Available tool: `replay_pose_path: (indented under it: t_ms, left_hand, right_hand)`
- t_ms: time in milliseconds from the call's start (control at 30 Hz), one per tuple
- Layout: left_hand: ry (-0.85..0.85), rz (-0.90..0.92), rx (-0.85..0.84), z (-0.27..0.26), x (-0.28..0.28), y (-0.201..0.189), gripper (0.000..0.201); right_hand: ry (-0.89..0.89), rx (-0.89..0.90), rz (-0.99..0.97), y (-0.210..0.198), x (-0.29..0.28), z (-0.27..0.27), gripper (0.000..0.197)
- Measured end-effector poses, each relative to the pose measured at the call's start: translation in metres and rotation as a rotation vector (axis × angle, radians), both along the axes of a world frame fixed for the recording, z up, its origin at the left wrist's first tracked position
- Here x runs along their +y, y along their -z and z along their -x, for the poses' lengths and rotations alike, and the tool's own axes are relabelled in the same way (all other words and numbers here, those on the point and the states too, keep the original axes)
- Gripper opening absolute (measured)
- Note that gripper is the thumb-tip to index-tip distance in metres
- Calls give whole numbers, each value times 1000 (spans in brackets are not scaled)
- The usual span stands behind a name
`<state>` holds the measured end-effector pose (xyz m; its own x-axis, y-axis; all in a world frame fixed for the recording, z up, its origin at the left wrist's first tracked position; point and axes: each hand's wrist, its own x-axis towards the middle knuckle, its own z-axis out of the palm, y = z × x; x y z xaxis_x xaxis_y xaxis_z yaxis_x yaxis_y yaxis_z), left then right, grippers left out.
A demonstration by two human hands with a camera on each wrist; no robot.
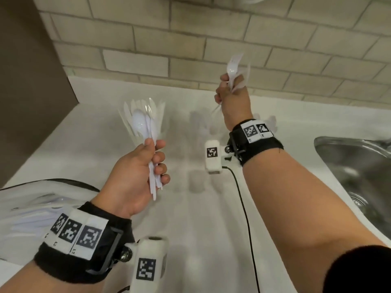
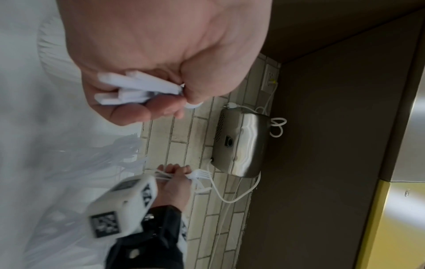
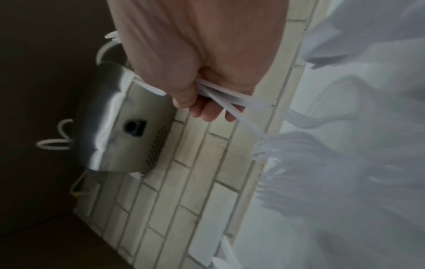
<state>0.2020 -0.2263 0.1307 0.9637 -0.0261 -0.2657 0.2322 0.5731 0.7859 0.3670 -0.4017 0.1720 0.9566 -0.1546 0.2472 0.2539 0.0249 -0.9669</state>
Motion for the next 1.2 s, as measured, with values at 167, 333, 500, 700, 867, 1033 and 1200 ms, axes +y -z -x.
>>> replay_pose_path:
  t_ms: [167, 333, 500, 700, 867, 1033, 1200]
  left_hand:
    - [-29, 9, 1, -7, -2, 1, 26]
    - [-9, 1, -8, -14, -14, 6, 33]
    - [40, -34, -15, -15, -26, 12, 38]
    - [124, -94, -46, -15, -30, 14, 37]
    - [196, -372, -101, -16, -43, 7, 35]
    - [226, -1068, -245, -16, -55, 6, 31]
    - [363, -1015, -260, -18, -58, 12, 14]
  right_hand:
    - [53, 167, 129, 39, 1, -9, 19]
    - [52, 207, 89, 42, -7, -13, 54]
    - [61, 175, 82, 31, -11, -15, 32]
    - [-53, 93, -5, 13, -16, 26, 18]
    - [-590, 323, -92, 25, 7, 83, 51]
    - [-526, 297, -139, 33, 12, 101, 47]
    - [-443, 240, -12, 25, -2, 107, 26]
